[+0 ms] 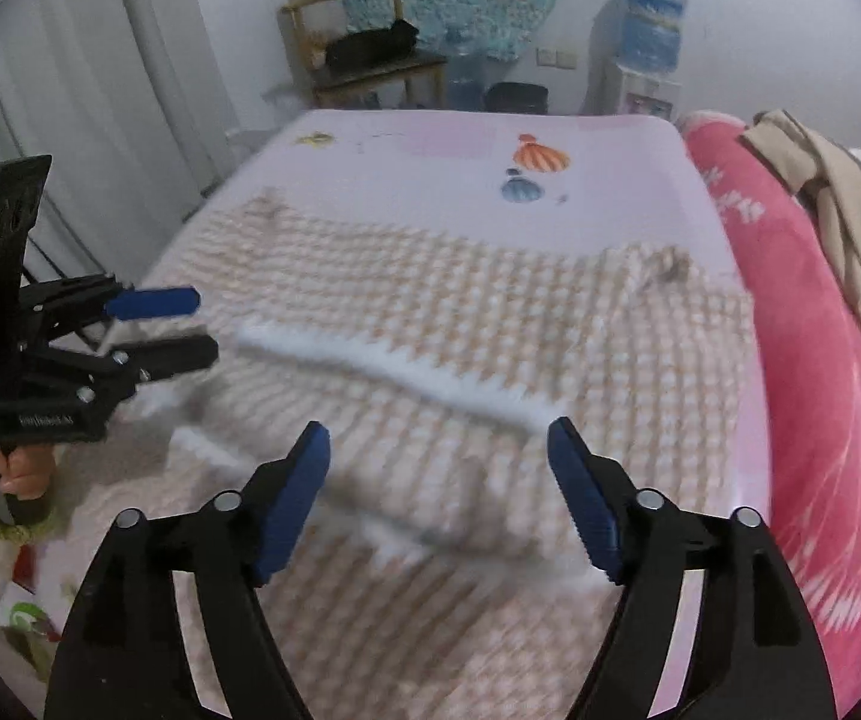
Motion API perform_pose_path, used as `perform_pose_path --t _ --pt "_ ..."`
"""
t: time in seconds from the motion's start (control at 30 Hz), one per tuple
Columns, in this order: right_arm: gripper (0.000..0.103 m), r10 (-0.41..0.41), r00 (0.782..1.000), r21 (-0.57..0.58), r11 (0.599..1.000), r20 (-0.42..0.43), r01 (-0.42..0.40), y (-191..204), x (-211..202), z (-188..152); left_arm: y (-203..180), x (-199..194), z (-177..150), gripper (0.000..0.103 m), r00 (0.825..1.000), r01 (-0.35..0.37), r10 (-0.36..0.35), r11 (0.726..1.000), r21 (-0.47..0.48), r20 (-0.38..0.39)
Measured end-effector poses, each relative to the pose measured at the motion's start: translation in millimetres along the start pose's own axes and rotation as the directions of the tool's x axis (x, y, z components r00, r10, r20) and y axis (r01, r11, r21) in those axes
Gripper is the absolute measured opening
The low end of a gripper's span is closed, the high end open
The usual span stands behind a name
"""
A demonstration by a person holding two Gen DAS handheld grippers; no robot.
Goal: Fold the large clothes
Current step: 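Open both tools and release the folded edge onto the coat, then grasp the white hem edge of the coat with both tools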
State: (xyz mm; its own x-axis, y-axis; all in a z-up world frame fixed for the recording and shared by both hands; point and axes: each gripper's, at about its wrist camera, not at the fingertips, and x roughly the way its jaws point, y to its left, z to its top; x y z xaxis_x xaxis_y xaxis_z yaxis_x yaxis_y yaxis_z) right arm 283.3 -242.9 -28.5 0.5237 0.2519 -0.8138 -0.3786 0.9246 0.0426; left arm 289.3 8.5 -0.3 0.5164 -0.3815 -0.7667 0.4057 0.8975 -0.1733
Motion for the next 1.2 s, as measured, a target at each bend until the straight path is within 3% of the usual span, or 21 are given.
perform_pose_path --t 0.17,0.3,0.57,0.83,1.03,1.13,1.2 --pt "0.077 0.079 0.997 0.044 0.996 -0.002 -0.079 22.0 -9.1 -39.0 10.8 -45.0 -34.1 0.073 0.997 -0.057 0.059 0.997 -0.044 0.054" --pt "0.077 0.078 0.997 0.046 0.996 -0.003 -0.077 38.2 -9.0 -55.3 24.6 -71.7 -71.7 0.073 0.989 -0.121 0.127 0.990 -0.077 0.079" --pt "0.077 0.048 0.998 0.051 0.998 -0.039 -0.046 44.4 1.1 -85.3 49.4 -73.9 -120.6 0.073 0.981 -0.186 0.193 0.969 -0.166 0.026" --pt "0.077 0.066 0.996 0.106 0.993 -0.065 -0.059 38.2 9.8 -91.9 69.8 -58.1 -116.4 0.050 0.990 -0.123 0.134 0.971 -0.206 0.040" --pt "0.077 0.063 0.995 0.105 0.993 -0.077 -0.055 39.3 13.7 -91.3 88.5 -34.8 -107.4 0.041 0.989 -0.144 0.149 0.963 -0.227 0.003" --pt "0.077 0.062 0.995 0.105 0.993 -0.079 -0.054 40.8 14.9 -90.8 92.0 -36.4 -107.2 0.031 0.994 -0.104 0.112 0.964 -0.244 0.017" --pt "0.077 0.062 0.995 0.107 0.993 -0.080 -0.054 40.5 14.4 -91.7 85.4 -40.3 -107.7 0.031 0.995 -0.089 0.096 0.973 -0.212 0.025"
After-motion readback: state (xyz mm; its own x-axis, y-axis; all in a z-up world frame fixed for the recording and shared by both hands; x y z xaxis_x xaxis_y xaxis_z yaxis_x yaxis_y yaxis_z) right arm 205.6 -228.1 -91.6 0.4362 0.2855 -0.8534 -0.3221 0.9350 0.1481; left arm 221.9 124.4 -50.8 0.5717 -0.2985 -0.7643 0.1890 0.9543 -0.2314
